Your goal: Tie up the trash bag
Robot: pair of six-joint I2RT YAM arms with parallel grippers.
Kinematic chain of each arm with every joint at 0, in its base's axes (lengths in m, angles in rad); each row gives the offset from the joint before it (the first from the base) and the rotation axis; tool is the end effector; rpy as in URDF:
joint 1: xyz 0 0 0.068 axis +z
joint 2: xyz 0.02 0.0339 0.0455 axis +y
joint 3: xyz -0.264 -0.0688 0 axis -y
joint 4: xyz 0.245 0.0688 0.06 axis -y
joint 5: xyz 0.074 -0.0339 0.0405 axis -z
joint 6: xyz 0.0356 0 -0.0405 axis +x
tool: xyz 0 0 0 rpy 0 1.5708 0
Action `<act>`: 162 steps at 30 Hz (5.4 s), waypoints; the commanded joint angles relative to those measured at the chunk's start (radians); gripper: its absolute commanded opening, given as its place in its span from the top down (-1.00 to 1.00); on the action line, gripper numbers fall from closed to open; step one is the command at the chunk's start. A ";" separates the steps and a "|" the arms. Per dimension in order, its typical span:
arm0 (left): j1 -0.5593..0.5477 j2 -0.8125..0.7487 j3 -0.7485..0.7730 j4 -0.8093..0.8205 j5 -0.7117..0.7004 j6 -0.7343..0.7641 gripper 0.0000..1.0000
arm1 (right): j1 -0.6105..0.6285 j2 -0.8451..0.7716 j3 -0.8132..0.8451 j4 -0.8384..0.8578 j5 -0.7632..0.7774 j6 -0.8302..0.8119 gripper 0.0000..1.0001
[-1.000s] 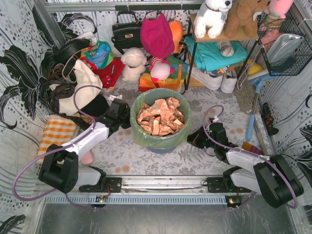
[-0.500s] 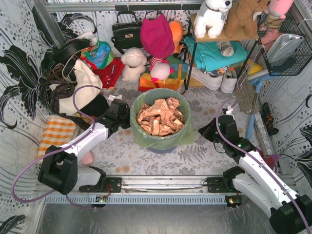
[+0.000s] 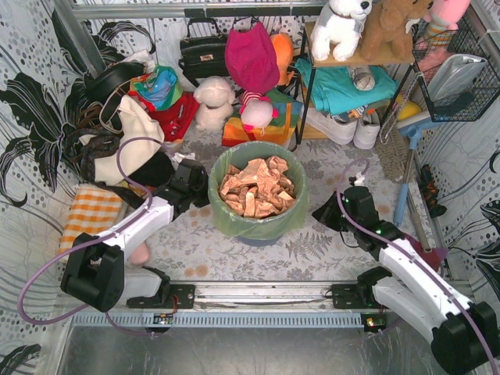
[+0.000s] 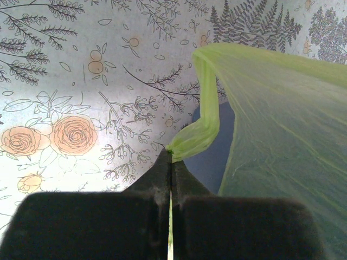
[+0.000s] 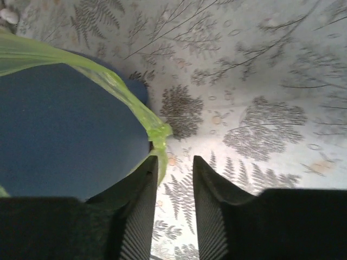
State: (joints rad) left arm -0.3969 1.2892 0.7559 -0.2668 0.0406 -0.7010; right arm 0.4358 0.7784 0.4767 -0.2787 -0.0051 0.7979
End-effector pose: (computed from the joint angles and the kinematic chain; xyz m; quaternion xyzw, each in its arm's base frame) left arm 0.2433 -0.1036 0.2156 -0.1328 0.9169 -0.2121 0.3108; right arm 0.1590 0.0742 0.2233 0.1572 0.8657 0.2767 0.3863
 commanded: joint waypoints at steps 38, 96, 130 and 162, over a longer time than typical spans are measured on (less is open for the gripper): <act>0.005 -0.004 -0.004 0.012 -0.018 0.011 1.00 | -0.133 0.722 -0.263 1.110 -0.451 0.237 0.56; 0.004 -0.765 0.067 0.056 0.195 0.081 1.00 | -0.140 -0.090 0.211 0.609 -0.577 0.048 1.00; 0.005 -0.716 -0.027 -0.038 0.226 0.121 1.00 | -0.138 -0.071 0.252 0.085 -0.267 -0.028 1.00; 0.004 -0.448 0.392 0.042 0.522 0.062 1.00 | -0.138 0.108 0.494 0.566 -0.630 0.131 1.00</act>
State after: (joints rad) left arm -0.3969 0.8314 1.0927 -0.3721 0.5575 -0.5995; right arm 0.2996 0.8803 0.9302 0.1226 -0.5777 0.8829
